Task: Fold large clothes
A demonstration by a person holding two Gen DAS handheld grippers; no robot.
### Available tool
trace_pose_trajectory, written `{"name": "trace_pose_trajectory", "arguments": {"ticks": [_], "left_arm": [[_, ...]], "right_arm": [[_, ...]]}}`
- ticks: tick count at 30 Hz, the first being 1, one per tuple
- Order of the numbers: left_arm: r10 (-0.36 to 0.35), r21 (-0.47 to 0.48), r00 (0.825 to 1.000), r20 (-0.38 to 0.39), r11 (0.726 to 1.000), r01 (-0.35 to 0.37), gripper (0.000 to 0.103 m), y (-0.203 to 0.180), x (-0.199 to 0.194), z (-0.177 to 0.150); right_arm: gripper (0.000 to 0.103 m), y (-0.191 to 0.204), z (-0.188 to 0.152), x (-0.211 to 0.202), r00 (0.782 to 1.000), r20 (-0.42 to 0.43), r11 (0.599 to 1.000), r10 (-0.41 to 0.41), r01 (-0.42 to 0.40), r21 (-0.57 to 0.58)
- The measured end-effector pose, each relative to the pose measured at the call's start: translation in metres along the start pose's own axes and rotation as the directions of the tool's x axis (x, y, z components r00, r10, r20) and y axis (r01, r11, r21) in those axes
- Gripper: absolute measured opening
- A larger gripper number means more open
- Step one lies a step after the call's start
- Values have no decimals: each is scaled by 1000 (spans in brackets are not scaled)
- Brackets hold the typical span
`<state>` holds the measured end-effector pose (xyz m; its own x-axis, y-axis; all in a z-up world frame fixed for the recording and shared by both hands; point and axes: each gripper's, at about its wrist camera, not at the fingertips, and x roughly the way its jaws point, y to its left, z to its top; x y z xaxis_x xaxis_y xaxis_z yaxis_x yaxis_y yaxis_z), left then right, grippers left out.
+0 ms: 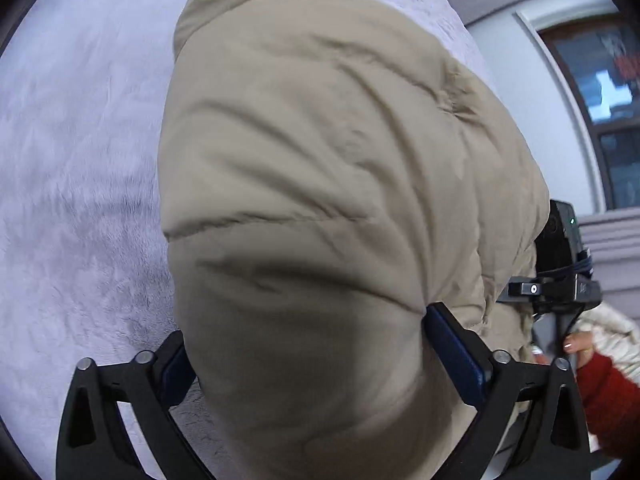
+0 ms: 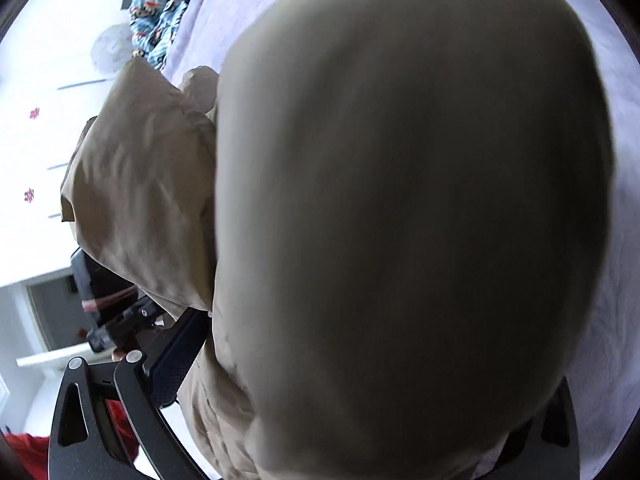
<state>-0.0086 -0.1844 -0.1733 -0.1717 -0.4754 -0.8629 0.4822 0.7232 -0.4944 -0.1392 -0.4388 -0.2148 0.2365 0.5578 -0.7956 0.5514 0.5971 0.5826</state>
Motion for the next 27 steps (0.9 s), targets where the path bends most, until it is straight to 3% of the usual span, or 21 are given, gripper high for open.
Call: {"name": "trace_pose_trajectory", "arguments": {"ticks": [1,4,6,8,15,18,23,27], "left_arm": [[22,18,1000,7,1000,-22,90,-7,-2,0],[77,55,996,38,995,-79,76,-27,-13,-1],[96,72,994,57,992,-100,71,-37,-21,-2],[112,87,991,77,989,-119,69,-42,-30,-7],[125,105,979,162,984,-143,69,-49,-70,-20],[129,93,972,197,984,-149,69,-35,-92,-24],[126,72,965,229,987,-146,69,8,-129,-27],[113,60,962,247,989,-132,69,65,-163,-26]], "right_arm": [[100,-1,-2,-1,1000,2,1000,-2,2,13],[77,5,-4,-5,1000,20,999,15,-16,29],[62,14,-5,-10,999,32,1000,24,-25,9],[56,23,-7,-15,998,43,999,34,-33,-16],[54,52,-12,-27,991,73,992,109,-105,-63],[54,70,-12,-30,990,79,990,115,-108,-87],[54,109,-20,-16,991,92,987,96,-83,-134],[54,152,-25,14,990,120,985,74,-54,-165]]}}
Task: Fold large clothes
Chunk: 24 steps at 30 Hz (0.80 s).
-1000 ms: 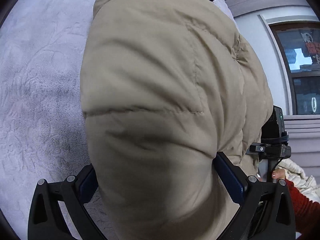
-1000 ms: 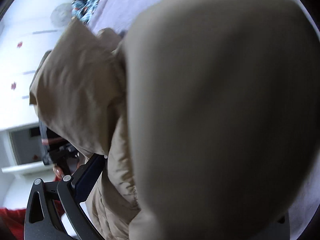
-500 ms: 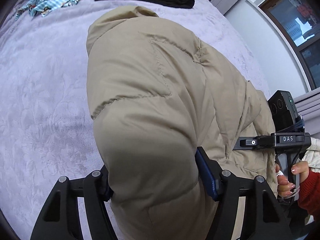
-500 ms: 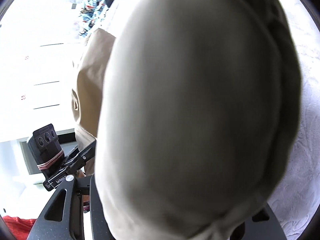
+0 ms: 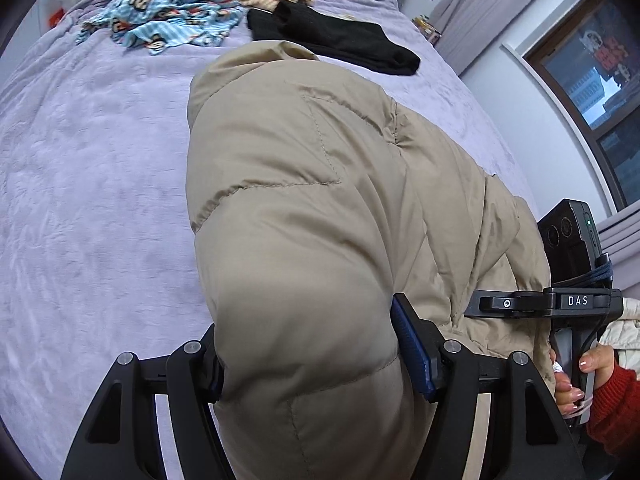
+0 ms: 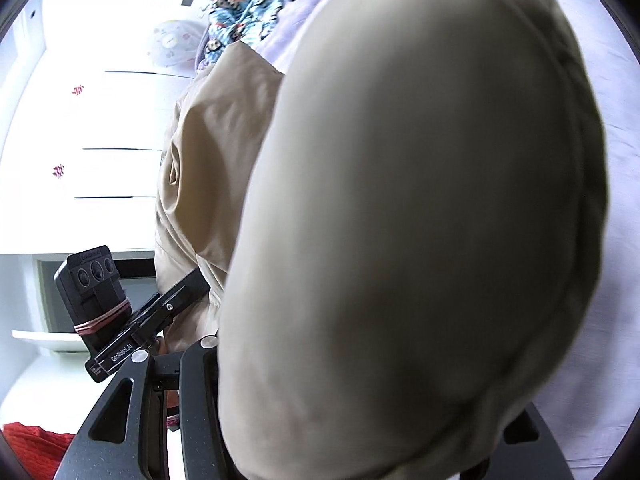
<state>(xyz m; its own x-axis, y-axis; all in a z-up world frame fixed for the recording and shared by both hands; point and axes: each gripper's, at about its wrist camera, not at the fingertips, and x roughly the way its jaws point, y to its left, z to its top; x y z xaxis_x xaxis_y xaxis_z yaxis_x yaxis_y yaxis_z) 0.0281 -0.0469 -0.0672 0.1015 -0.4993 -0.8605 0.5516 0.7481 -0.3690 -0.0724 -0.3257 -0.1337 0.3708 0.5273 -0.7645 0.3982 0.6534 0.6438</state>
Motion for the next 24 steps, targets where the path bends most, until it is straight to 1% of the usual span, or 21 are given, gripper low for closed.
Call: {"name": "trace_pose_trajectory", "arguments": {"ticks": [3,5,8,10,13,14,15,16,17,18,19,20,22,24], "left_arm": [[-1,-8,1000,11,1000,2,69,45,-14,4],[10,-9,1000,18,1000,-10,69,81,-23,6],[42,-31,999,11,999,-42,69,127,-28,11],[71,-45,997,16,997,-70,69,155,-33,12],[89,-84,996,18,993,-87,69,192,-22,11],[92,-100,996,9,991,-91,70,202,-15,11],[100,-123,995,-12,987,-100,72,213,-6,8],[104,-150,994,-34,983,-108,74,223,2,6],[96,-173,994,-41,980,-102,74,229,4,3],[87,-189,995,-45,977,-94,74,233,4,2],[88,-194,995,-43,976,-95,74,235,-1,1],[107,-184,994,-33,977,-112,74,235,-8,3],[172,-138,985,14,976,-169,74,233,-28,7],[228,-108,970,84,970,-219,74,237,-49,17]], "right_arm": [[54,31,-6,27,1000,18,1000,-14,14,-17],[54,55,-8,56,1000,20,999,-15,16,-28],[54,70,-19,80,1000,20,999,-21,22,-26],[54,80,-15,96,999,16,999,-34,35,-32],[54,100,-7,123,997,1,996,-73,73,-56],[54,104,-4,132,995,-3,992,-100,100,-72],[57,105,-1,138,992,-9,989,-127,126,-82],[57,103,-8,139,987,-18,984,-161,159,-81],[61,87,-13,128,981,-31,980,-190,188,-72],[66,81,-13,131,975,-49,976,-215,212,-52],[67,71,-19,129,972,-58,974,-227,225,-35],[67,69,-22,121,969,-57,971,-241,240,-24],[68,70,-31,99,961,-34,962,-274,274,-19],[70,69,-43,65,943,8,943,-332,332,-15]]}}
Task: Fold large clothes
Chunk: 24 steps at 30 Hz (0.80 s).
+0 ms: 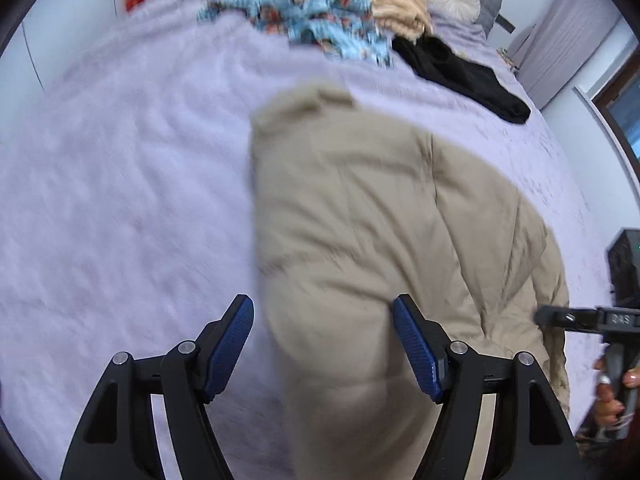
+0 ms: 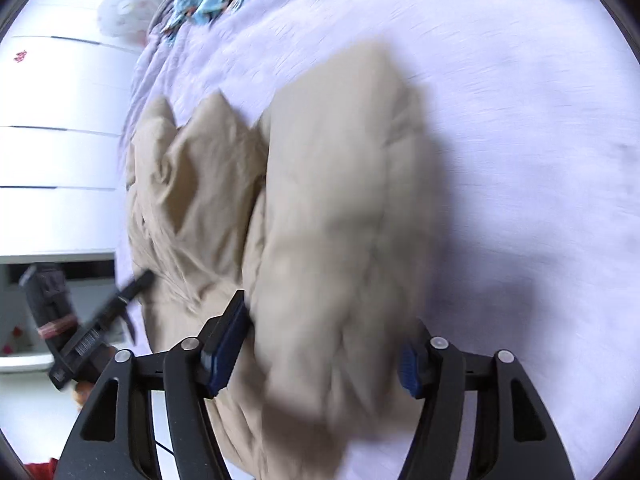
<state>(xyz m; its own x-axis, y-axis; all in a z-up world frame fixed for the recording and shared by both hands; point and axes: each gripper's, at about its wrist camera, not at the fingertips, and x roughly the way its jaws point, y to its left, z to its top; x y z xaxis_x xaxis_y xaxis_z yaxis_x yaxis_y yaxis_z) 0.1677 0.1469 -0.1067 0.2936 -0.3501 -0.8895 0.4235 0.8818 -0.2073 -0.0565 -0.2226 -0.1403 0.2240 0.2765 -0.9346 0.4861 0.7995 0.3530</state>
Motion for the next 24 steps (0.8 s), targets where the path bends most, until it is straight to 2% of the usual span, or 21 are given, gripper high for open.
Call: {"name": "trace_pose_trajectory", "arguments": {"ticks": [3,4,5,6,8,10,11,12,14,15,16,18,20,24], "left_arm": [[31,7,997,69,999,-32,74,10,-10,28],[45,14,996,79,999,-46,74,9,-7,38],[52,23,995,81,998,-54,74,7,-1,48],[46,31,996,78,998,-48,74,5,8,57],[20,63,999,49,998,-23,74,-12,30,68],[22,116,1000,4,993,-22,74,-38,55,69],[54,138,999,4,989,-54,74,-53,64,68],[86,167,996,8,982,-86,74,-67,76,66],[103,182,995,7,978,-103,74,-88,87,61],[94,185,996,0,978,-92,76,-97,94,61],[79,191,997,-9,979,-76,79,-104,99,59],[90,232,996,-1,969,-87,79,-120,105,55],[119,255,993,5,960,-117,79,-128,108,52],[103,233,995,-8,968,-98,79,-117,92,51]], "right_arm": [[69,-9,-12,-49,992,105,997,-74,75,3],[64,-10,-15,-64,988,141,998,-61,61,5],[41,-9,-28,-79,985,170,1000,-28,29,-1],[24,2,-30,-83,983,185,1000,13,-10,-17],[23,31,-31,-84,979,192,995,67,-52,-80],[23,63,-38,-66,984,163,985,69,-42,-168],[23,96,-36,-40,989,143,976,39,-7,-218],[23,116,-48,-18,991,133,962,-19,55,-268],[23,141,-50,8,974,137,914,-180,217,-342],[22,120,-63,10,968,121,906,-222,251,-342],[21,91,-77,14,967,105,915,-232,253,-314],[19,62,-86,19,966,112,931,-233,255,-262],[19,46,-86,24,966,114,944,-233,253,-212],[19,33,-90,17,975,97,964,-201,214,-155]]}}
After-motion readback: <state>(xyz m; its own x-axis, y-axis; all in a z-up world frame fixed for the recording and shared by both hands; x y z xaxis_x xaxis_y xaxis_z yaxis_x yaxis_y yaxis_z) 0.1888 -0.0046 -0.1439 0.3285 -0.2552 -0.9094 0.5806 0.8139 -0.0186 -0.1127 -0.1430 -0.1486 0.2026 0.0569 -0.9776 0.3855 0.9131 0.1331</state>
